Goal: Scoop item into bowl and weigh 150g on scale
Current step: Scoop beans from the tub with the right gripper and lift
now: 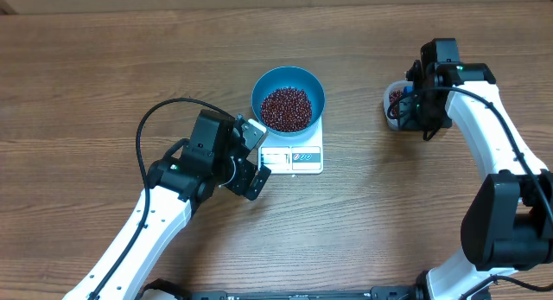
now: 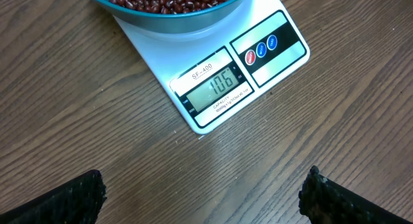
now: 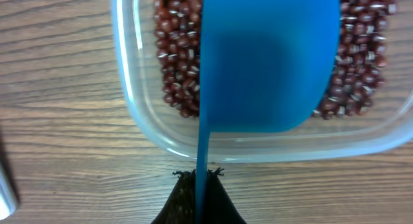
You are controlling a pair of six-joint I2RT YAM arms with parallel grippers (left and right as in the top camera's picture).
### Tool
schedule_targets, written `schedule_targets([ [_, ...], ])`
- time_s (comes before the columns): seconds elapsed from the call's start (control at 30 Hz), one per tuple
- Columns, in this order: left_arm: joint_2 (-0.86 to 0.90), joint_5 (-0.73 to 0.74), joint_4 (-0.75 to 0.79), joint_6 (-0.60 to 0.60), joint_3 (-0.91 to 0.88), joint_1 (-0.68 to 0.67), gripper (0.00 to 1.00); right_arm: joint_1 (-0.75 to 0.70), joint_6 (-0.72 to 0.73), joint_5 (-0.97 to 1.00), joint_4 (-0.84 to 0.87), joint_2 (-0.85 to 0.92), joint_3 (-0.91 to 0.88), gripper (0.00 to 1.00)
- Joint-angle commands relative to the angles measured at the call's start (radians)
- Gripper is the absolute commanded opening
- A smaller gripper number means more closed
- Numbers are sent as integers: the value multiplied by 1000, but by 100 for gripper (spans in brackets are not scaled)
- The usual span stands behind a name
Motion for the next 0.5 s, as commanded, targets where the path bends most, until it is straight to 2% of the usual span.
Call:
schedule_targets([
  [0.0,-1,-6,3,-14,24,3,100,5,-22,-95,2,13,-6,4],
  [0.27,-1,-6,3,-14,24,3,100,-11,-21,-185,5,13,-4,4],
  [0.47,-1,-6,3,-14,24,3,100,-99,-21,-342,20,13,-4,4],
])
